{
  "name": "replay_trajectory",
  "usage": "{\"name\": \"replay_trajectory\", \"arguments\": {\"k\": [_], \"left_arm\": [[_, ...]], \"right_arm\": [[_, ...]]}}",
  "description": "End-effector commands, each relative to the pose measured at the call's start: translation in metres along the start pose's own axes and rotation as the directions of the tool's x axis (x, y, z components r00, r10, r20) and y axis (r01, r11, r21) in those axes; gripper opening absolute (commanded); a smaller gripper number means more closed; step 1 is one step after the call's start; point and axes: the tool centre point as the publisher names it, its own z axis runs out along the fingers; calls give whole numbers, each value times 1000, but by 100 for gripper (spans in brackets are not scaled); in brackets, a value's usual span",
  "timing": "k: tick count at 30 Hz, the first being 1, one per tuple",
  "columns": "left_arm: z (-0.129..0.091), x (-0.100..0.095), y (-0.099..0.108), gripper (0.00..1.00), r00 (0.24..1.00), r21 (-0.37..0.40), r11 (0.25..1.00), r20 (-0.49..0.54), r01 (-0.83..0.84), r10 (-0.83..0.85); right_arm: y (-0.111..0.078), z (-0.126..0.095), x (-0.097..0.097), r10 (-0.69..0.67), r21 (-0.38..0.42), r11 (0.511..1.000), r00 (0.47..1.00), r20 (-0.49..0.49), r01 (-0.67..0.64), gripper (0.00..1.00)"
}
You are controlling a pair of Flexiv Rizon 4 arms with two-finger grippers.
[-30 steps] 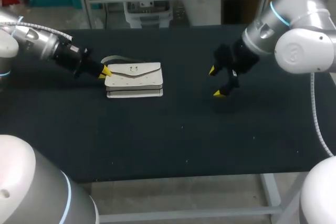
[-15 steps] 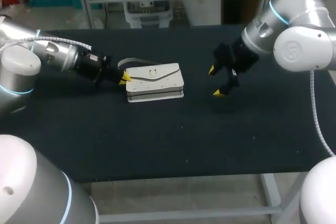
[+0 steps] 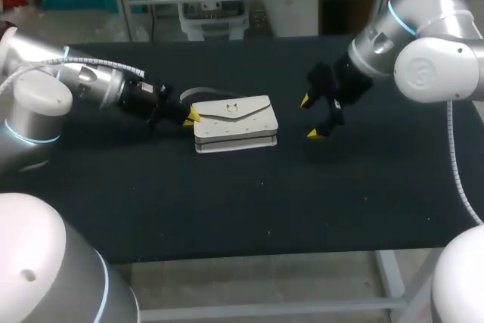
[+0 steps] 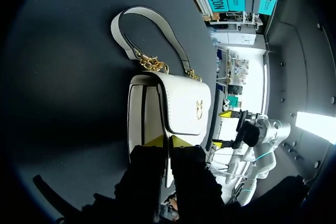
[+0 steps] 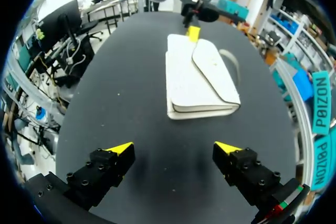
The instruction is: Pick up the bag, open it, inspect its contents, close it, and place it on the opposite side
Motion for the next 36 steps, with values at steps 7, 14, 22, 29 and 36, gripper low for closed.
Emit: {"name": "replay_trajectory", "arguments": {"k": [7, 14, 22, 29, 36], "left_arm": [[-15, -1, -1, 100, 999, -56, 997, 6, -46, 46], [-63, 0, -9, 100, 986, -86, 986, 71, -145, 151], [-105, 14, -26, 100, 943, -123, 947, 121, -297, 311], [-121, 26, -39, 100, 911, -140, 922, 159, -361, 381], [-124, 29, -39, 100, 897, -154, 907, 156, -392, 414]], "right_arm": [[2, -1, -1, -6, 14, 1000, 1000, 11, 6, 100], [16, -12, 2, -56, 80, 996, 996, 74, 50, 100], [41, -16, 6, -154, 180, 976, 973, 174, 122, 100], [57, -11, 13, -221, 239, 957, 945, 241, 163, 100], [63, -10, 14, -209, 295, 948, 933, 292, 120, 100]]}}
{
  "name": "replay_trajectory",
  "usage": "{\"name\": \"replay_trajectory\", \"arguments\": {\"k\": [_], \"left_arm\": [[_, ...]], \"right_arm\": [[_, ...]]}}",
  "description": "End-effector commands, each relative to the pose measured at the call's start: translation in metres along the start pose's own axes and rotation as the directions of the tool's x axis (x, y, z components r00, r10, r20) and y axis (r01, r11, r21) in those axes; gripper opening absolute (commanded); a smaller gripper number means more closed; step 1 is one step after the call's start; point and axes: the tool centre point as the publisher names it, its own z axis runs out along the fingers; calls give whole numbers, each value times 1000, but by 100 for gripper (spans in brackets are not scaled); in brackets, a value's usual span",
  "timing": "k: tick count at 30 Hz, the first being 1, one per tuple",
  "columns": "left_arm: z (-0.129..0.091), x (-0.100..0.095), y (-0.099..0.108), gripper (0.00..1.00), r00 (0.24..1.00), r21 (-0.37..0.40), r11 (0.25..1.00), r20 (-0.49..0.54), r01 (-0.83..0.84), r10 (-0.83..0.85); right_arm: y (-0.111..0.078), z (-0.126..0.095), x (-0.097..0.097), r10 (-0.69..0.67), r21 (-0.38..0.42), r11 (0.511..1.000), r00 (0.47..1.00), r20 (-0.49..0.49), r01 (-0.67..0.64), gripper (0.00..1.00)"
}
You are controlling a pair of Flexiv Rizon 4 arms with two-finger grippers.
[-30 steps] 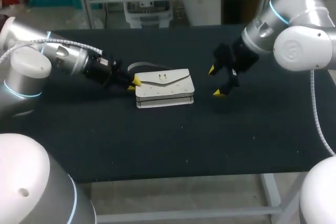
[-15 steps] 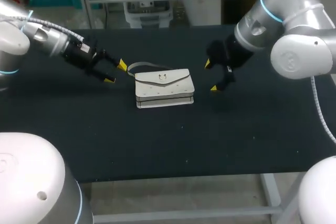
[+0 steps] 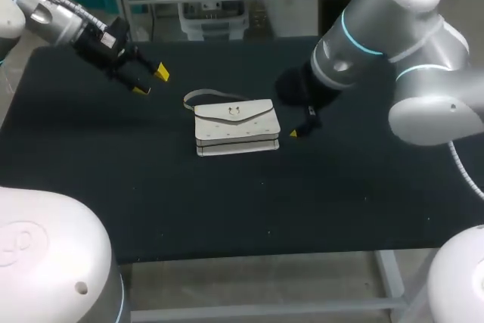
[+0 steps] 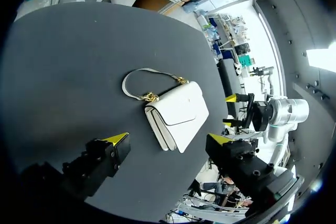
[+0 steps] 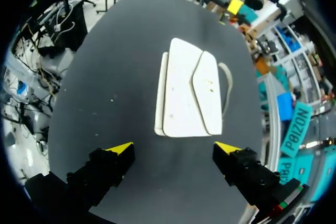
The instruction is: Pick up the bag, open it, inspect its contents, close it, and place it on the opposite side
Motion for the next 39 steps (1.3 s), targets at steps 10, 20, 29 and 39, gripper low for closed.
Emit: {"name": "replay_trajectory", "arguments": {"k": [10, 20, 29, 39], "left_arm": [[-1, -1, -2, 100, 1000, -7, 1000, -3, 1, -1], [17, 4, -3, 100, 962, 89, 961, 100, -262, 254], [22, 25, 6, 100, 798, 168, 782, 190, -600, 571], [38, 22, 11, 100, 673, 179, 654, 316, -735, 669]], "right_arm": [[5, 3, 4, 2, 56, 998, 995, 103, -8, 100], [26, 24, -1, -41, 100, 995, 991, 126, 28, 100], [39, 38, 4, -73, 89, 994, 985, 154, 59, 100], [45, 51, 5, -111, 131, 988, 974, 199, 86, 100]]}}
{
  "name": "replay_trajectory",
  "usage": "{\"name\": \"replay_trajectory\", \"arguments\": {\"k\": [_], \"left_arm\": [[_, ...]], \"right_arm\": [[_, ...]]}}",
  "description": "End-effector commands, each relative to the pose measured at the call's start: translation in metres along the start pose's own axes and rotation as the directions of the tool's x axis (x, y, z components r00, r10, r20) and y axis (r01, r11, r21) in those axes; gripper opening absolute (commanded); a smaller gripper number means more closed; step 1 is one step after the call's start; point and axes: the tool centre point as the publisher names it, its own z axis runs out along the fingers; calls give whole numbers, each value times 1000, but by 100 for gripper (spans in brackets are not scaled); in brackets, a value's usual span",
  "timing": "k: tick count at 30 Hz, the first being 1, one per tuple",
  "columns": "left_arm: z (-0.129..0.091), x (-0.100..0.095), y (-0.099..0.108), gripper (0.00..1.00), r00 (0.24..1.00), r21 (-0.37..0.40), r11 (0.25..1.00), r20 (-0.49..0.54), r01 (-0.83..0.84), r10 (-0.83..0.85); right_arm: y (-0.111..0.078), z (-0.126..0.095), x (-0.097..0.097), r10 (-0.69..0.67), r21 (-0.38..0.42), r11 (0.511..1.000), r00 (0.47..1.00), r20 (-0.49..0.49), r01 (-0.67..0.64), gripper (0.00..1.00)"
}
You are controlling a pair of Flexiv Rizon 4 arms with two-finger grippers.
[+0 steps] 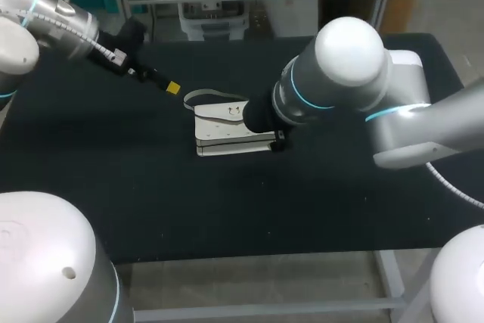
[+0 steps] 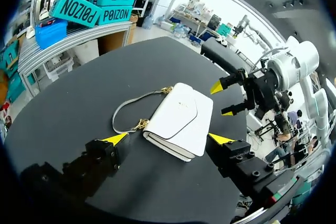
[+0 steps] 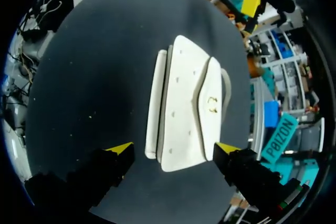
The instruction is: Pick up the bag, open it, inspect its contents, close it, and place it on the opposite side
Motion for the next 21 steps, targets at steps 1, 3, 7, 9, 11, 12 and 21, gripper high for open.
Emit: {"name": "replay_trajectory", "arguments": {"k": [1, 3, 7, 9, 11, 12, 21], "left_arm": [[17, 9, 9, 100, 977, 117, 974, 116, -195, 181], [25, 11, 9, 100, 946, 116, 947, 163, -300, 280], [39, 17, 4, 100, 827, 68, 846, 261, -530, 497], [41, 18, -4, 100, 819, 2, 846, 254, -533, 515], [41, 18, -4, 100, 819, 2, 846, 254, -533, 515], [41, 18, -4, 100, 819, 2, 846, 254, -533, 515], [47, 15, -2, 100, 768, 26, 791, 258, -612, 586]], "right_arm": [[5, 10, 3, -3, 11, 1000, 1000, 31, 3, 100], [5, 11, 3, -4, 11, 1000, 999, 33, 4, 100], [3, 16, 3, -4, 11, 1000, 999, 32, 4, 100], [3, 17, 3, -2, 9, 1000, 1000, 31, 2, 100], [2, 17, 3, 1, 8, 1000, 1000, 31, -1, 100], [2, 17, 3, 3, 8, 1000, 999, 33, -3, 100], [1, 25, 3, 2, 3, 1000, 1000, 25, -2, 100]]}}
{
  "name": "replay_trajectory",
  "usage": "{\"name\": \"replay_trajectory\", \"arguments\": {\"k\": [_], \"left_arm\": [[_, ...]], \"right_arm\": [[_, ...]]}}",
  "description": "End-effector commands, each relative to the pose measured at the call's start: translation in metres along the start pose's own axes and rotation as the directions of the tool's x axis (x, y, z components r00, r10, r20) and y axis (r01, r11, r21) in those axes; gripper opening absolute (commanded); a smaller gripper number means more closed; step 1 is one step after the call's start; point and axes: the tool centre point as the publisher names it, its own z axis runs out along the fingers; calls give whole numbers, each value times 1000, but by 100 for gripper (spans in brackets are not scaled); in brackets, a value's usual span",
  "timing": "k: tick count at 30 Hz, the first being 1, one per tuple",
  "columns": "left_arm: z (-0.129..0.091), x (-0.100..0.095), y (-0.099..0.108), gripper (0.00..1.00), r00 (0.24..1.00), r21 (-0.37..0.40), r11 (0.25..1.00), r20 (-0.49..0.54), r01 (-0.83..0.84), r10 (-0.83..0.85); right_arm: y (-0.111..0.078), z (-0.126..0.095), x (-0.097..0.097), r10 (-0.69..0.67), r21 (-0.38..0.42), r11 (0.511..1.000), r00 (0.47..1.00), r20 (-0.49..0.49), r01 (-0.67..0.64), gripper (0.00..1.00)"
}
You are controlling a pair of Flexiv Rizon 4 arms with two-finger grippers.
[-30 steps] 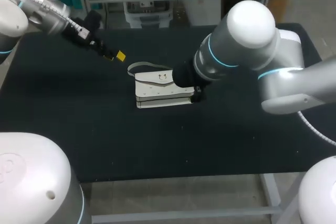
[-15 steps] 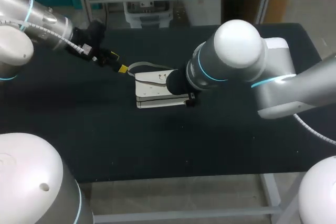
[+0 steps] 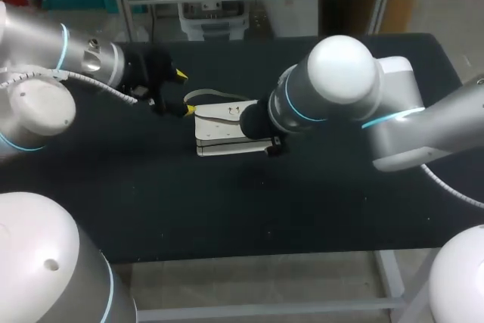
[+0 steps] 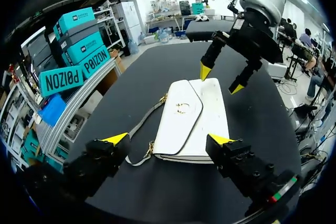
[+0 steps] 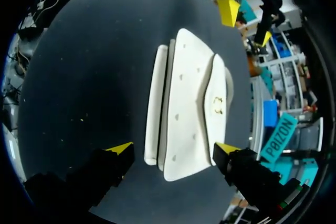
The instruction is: Pick up the bag, open it, inspect its contents, close it, and place it on the opposite side
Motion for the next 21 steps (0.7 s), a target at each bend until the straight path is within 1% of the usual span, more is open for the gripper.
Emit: {"name": "replay_trajectory", "arguments": {"k": [1, 2, 4, 5, 6, 7, 9, 10, 11, 15, 18, 19, 21], "left_arm": [[7, 2, 4, 100, 992, 60, 992, 75, -111, 106], [8, 1, 5, 100, 990, 86, 988, 61, -128, 123], [11, 1, 5, 100, 983, 101, 979, 76, -176, 169], [11, 1, 5, 100, 981, 125, 973, 62, -192, 185], [11, 1, 5, 100, 979, 122, 972, 64, -200, 193], [13, 1, 5, 100, 976, 136, 967, 39, -216, 212], [15, 2, 5, 100, 974, 125, 966, 30, -226, 224], [16, 2, 6, 100, 973, 132, 964, 20, -232, 232], [17, 2, 6, 100, 972, 131, 964, 23, -233, 232], [20, 5, 8, 100, 968, 124, 961, 2, -249, 250], [22, 6, 9, 100, 965, 121, 959, -16, -258, 262], [23, 7, 10, 100, 964, 120, 958, -19, -260, 264], [24, 8, 10, 100, 962, 120, 957, -31, -266, 271]], "right_arm": [[1, 8, -1, -3, -3, 1000, 1000, 2, 3, 100], [2, 8, -2, -5, 4, 1000, 1000, 3, 5, 100], [2, 8, -2, -7, 3, 1000, 1000, 14, 7, 100], [2, 9, -2, -11, 11, 1000, 1000, 23, 11, 99], [2, 9, -2, -13, 13, 1000, 999, 34, 13, 95], [2, 9, -3, -19, 18, 1000, 999, 45, 18, 89], [3, 8, -3, -34, 25, 999, 998, 61, 33, 79], [3, 9, -3, -42, 25, 999, 997, 68, 40, 74], [4, 9, -3, -47, 33, 998, 996, 75, 44, 72], [4, 12, -5, -60, 46, 997, 994, 89, 56, 71], [4, 16, -6, -75, 67, 995, 993, 92, 69, 65], [4, 17, -6, -78, 74, 995, 992, 94, 71, 59], [4, 20, -6, -87, 80, 994, 991, 103, 79, 55]]}}
